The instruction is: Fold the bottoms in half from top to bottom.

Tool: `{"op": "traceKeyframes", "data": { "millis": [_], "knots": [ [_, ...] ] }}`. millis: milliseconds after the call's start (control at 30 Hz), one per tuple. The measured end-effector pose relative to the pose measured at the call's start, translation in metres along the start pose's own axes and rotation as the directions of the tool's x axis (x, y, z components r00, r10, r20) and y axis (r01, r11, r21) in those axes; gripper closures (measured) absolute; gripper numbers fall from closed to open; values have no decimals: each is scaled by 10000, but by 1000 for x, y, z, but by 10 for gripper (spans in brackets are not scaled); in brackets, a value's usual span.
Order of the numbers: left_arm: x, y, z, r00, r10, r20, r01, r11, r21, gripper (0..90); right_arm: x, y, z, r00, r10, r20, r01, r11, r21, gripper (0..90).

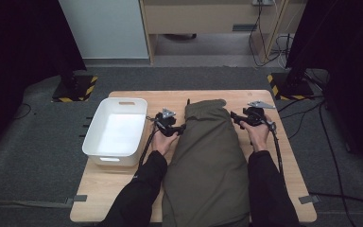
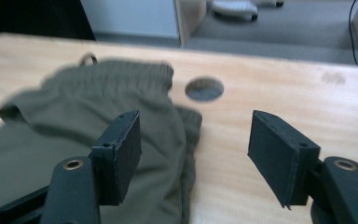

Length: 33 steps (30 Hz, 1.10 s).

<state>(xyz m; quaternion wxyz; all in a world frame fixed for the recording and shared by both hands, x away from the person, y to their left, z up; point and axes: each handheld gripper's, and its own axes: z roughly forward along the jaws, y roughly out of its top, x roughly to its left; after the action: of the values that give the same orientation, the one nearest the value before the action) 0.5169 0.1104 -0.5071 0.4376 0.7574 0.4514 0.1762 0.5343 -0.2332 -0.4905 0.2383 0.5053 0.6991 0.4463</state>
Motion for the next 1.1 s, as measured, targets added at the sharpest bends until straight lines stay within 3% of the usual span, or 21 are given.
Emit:
{"op": "traceKeyframes", "data": {
  "millis": [100,233,367,433,633,767,900,1000,1100],
  "knots": [
    [3,0,11,9996,-258,-89,260,9995,178,418,2,-7,10,10000,-73,-66,74,9996,255,327],
    [3,2,21,9999,-135,-97,137,9998,169,422,2,-14,22,9996,159,-229,-151,9993,344,333],
    [6,0,30,9995,-295,-130,300,9986,445,417,6,-25,36,9995,233,-196,-212,9947,1003,337],
    [5,0,32,9996,-276,36,274,9982,534,422,7,-28,39,9995,237,-221,-210,9928,1176,339],
    [1,0,40,10000,-72,-10,73,9958,911,443,9,-32,45,9995,222,-242,-176,9843,1754,375],
    [-1,-4,45,10000,-58,42,52,9932,1161,464,13,-32,46,9992,241,-332,-180,9846,1738,487],
    [-2,-5,45,10000,2,-41,3,9936,1133,525,20,-32,46,9996,220,-185,-184,9845,1742,664],
    [-4,-4,44,9999,-114,-33,117,9924,1227,659,21,-33,47,9988,433,-219,-388,9835,1767,806],
    [-4,-4,42,9999,-138,-27,141,9895,1440,798,23,-33,47,9974,626,-356,-555,9832,1741,870]
  ]
}}
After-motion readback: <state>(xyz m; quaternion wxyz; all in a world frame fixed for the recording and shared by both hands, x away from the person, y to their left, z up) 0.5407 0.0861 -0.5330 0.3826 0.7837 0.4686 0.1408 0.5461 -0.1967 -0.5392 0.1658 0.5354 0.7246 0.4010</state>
